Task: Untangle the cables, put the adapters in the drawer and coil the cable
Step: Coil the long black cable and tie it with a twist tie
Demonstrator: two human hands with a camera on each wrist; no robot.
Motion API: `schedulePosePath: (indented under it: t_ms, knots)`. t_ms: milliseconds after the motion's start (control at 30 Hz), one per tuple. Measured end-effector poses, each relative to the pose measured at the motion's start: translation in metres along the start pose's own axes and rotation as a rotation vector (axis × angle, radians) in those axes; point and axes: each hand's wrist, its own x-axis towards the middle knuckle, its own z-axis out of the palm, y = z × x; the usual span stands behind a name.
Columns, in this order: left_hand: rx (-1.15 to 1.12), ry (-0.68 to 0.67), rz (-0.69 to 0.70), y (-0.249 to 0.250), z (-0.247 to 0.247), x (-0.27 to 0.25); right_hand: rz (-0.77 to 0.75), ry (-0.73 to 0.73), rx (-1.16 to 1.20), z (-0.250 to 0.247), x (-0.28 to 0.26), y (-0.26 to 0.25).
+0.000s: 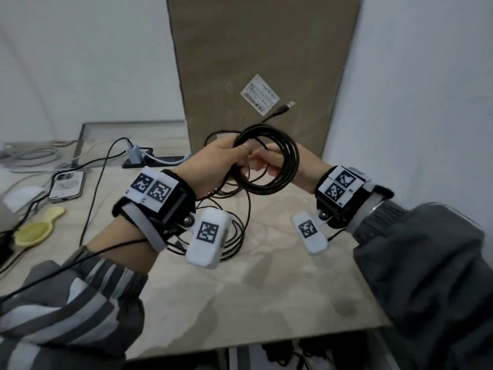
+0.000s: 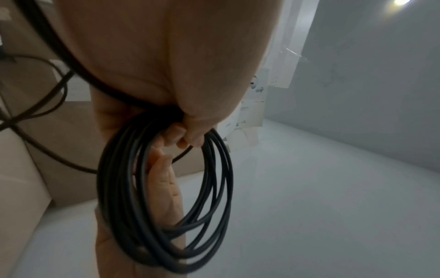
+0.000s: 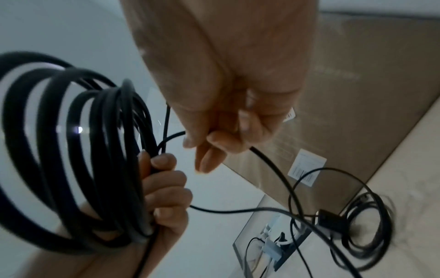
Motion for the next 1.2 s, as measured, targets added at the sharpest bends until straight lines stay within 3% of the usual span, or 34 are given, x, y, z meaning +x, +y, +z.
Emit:
schedulePosePath:
  t_ms: [133,233,333,433,500,567,600,700,800,867,933,1000,1100,1200]
  knots:
    - [0.002,0.13,-0.038,0.019,-0.009,-0.016,0.081,0.296,-0.023,-0.01,-0.009,-0.014]
    - [-0.031,0.235,-0.035,0.033,-0.027,-0.026,0.289,0.491,0.189,-0.041,-0.015,-0.008]
    - [-0.046,0.406,0.005,0.051,-0.044,-0.035,0.43,0.591,0.421,-0.072,-0.03,0.006]
    - [-0.03,0.476,0.03,0.063,-0.054,-0.041,0.407,0.66,0.419,-0.078,-0.043,0.018]
    - [0.082,0.477,0.036,0.064,-0.052,-0.041,0.399,0.642,0.274,-0.071,-0.052,0.019]
    - [0.265,0.462,0.046,0.064,-0.043,-0.039,0.435,0.567,-0.077,-0.057,-0.06,0.004]
    - [0.359,0.442,0.054,0.065,-0.037,-0.039,0.361,0.573,-0.256,-0.053,-0.061,-0.006]
    - [0.623,0.338,0.08,0.069,-0.018,-0.037,-0.033,0.634,-0.309,-0.034,-0.067,-0.051]
    - [0.927,0.167,0.111,0.075,0.004,-0.04,-0.304,0.317,-0.729,-0.012,-0.071,-0.103]
    - [1.054,0.082,0.158,0.078,0.019,-0.043,-0.219,0.137,-1.108,0.003,-0.07,-0.124]
    - [1.101,0.067,0.207,0.077,0.029,-0.043,-0.053,0.01,-1.275,0.017,-0.068,-0.131]
    - [1.072,0.072,0.247,0.076,0.034,-0.046,-0.009,-0.018,-1.182,0.023,-0.066,-0.128]
    - [0.991,0.087,0.277,0.073,0.033,-0.049,-0.061,0.027,-0.919,0.023,-0.066,-0.12]
    - [0.757,0.119,0.252,0.063,0.028,-0.049,-0.099,0.17,-0.684,0.026,-0.066,-0.108]
